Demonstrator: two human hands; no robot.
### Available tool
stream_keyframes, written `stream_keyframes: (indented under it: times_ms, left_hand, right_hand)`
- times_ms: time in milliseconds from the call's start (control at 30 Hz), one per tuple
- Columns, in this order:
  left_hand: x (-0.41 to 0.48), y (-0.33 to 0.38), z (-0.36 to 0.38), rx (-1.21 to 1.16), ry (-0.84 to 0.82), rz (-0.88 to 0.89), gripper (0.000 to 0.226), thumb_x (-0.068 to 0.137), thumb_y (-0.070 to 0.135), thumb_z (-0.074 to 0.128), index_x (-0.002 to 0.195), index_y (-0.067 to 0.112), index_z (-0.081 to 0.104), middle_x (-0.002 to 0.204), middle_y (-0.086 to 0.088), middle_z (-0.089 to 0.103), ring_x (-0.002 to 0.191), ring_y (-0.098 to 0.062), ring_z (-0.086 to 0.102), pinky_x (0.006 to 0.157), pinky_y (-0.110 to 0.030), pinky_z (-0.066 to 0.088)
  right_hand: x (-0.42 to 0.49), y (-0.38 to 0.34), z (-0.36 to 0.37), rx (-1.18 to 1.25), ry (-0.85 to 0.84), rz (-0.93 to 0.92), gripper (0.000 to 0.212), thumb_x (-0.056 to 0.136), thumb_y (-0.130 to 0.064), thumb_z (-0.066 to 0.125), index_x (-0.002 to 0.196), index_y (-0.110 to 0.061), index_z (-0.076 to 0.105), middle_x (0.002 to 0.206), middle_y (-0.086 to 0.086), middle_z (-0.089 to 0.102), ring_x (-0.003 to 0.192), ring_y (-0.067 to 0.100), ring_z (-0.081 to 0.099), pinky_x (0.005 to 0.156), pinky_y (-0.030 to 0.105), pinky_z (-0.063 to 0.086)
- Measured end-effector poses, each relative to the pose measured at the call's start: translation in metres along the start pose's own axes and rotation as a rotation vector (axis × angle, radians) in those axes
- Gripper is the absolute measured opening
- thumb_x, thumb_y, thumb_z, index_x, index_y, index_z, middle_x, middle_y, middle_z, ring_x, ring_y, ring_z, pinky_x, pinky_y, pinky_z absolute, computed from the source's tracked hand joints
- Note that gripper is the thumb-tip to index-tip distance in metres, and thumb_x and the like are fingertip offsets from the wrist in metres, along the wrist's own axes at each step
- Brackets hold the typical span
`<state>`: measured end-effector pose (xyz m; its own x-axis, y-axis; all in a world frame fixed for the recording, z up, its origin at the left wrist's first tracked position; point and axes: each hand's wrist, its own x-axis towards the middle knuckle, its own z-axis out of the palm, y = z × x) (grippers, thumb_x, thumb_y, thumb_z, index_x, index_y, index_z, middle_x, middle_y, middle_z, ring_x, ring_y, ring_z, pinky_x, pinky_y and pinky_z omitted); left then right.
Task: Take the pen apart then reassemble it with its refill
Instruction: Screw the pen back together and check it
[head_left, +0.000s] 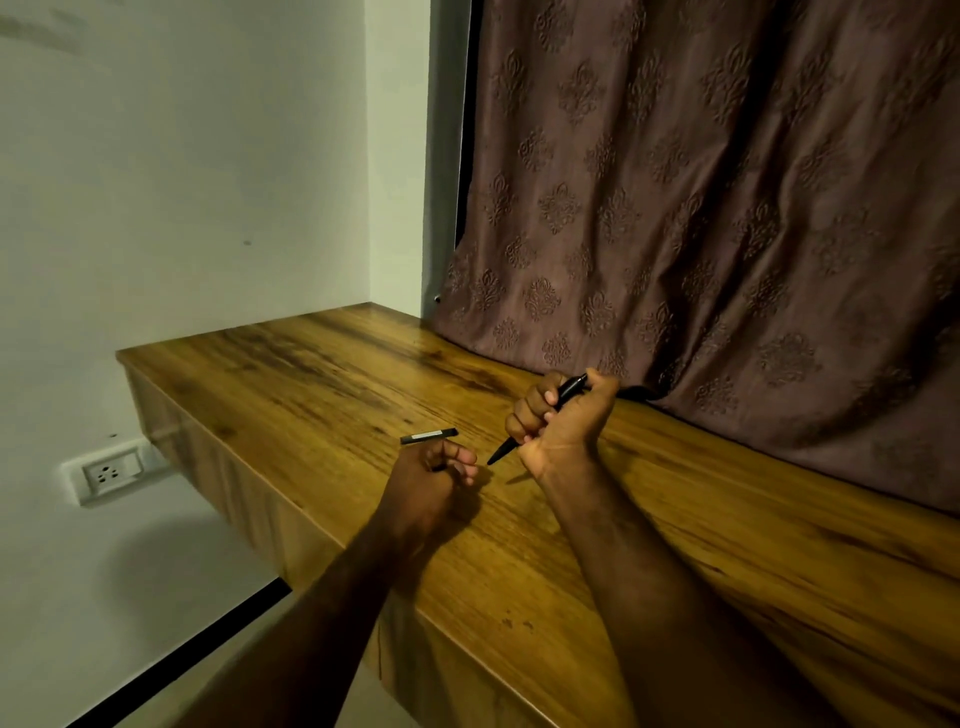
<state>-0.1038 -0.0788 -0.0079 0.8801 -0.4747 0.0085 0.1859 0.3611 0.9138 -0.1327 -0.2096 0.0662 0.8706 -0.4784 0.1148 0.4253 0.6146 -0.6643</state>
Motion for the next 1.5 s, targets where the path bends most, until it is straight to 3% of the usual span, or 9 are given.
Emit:
stream_keyframes:
  times_ms: [100,233,533,667,800,1067,1300,1500]
  left_hand:
    - [-0.004,-0.001,0.002,0.157,0.057,0.037,0.019,0.085,-0.014,0.043,0.081,0.0,0.055,0.073,-0.021,0.057,0.052,-0.016,0.047,0.05,-0.023,0.038]
    - [-0.009,0.001,0.006,0.423,0.168,0.203,0.025,0.085,-0.01,0.048,0.078,0.008,0.063,0.074,-0.007,0.064,0.068,-0.019,0.06,0.068,-0.032,0.051]
    - [-0.007,0.0,0.007,0.359,0.198,0.198,0.028,0.085,-0.012,0.047,0.076,0.009,0.063,0.071,-0.004,0.063,0.067,-0.017,0.06,0.069,-0.031,0.05]
    - [-0.008,0.002,0.007,0.177,0.087,0.076,0.02,0.086,-0.016,0.043,0.081,-0.001,0.056,0.066,-0.012,0.056,0.053,-0.017,0.049,0.051,-0.025,0.04]
    - [-0.008,0.003,0.008,0.028,0.035,0.03,0.022,0.085,-0.019,0.04,0.085,-0.003,0.054,0.062,-0.015,0.053,0.049,-0.014,0.046,0.045,-0.021,0.035]
    - [-0.011,0.007,0.009,0.043,0.0,0.025,0.024,0.086,-0.019,0.037,0.09,-0.002,0.053,0.061,-0.011,0.05,0.047,-0.011,0.047,0.044,-0.02,0.036]
    - [-0.01,0.007,0.008,0.19,0.066,0.089,0.02,0.087,-0.017,0.041,0.086,-0.005,0.057,0.059,-0.01,0.057,0.049,-0.011,0.052,0.045,-0.021,0.043]
    - [-0.004,0.001,0.002,0.13,0.062,0.046,0.018,0.082,-0.014,0.046,0.078,-0.001,0.058,0.059,-0.011,0.056,0.049,-0.013,0.05,0.045,-0.021,0.041]
  right_hand:
    - [-0.001,-0.001,0.001,0.003,0.003,-0.008,0.055,0.086,-0.055,0.024,0.05,-0.015,0.035,0.037,-0.004,0.022,0.033,0.012,0.013,0.042,0.014,0.016]
    - [0.0,-0.003,0.002,0.007,0.009,-0.007,0.052,0.085,-0.053,0.025,0.049,-0.016,0.034,0.037,-0.004,0.021,0.032,0.012,0.013,0.042,0.013,0.017]
    - [-0.001,-0.003,0.005,0.011,-0.014,-0.004,0.052,0.084,-0.055,0.026,0.05,-0.016,0.033,0.036,-0.005,0.019,0.033,0.012,0.011,0.045,0.017,0.011]
    - [-0.002,-0.003,0.007,-0.011,-0.005,-0.013,0.05,0.084,-0.054,0.027,0.051,-0.016,0.033,0.036,-0.004,0.02,0.033,0.012,0.011,0.042,0.014,0.015]
    - [-0.001,-0.004,0.004,-0.005,0.029,-0.033,0.052,0.084,-0.055,0.027,0.051,-0.016,0.035,0.038,-0.004,0.021,0.035,0.013,0.012,0.043,0.017,0.014]
    - [-0.001,-0.004,0.005,-0.006,0.003,-0.02,0.052,0.085,-0.055,0.028,0.051,-0.015,0.036,0.037,-0.004,0.022,0.034,0.012,0.013,0.042,0.016,0.014]
    - [-0.001,-0.005,0.005,-0.003,-0.018,0.005,0.052,0.085,-0.055,0.028,0.051,-0.015,0.037,0.037,-0.004,0.022,0.034,0.012,0.013,0.042,0.016,0.014]
    - [-0.001,-0.005,0.006,-0.021,-0.024,0.013,0.052,0.085,-0.055,0.03,0.053,-0.015,0.037,0.038,-0.004,0.022,0.035,0.012,0.013,0.043,0.017,0.013]
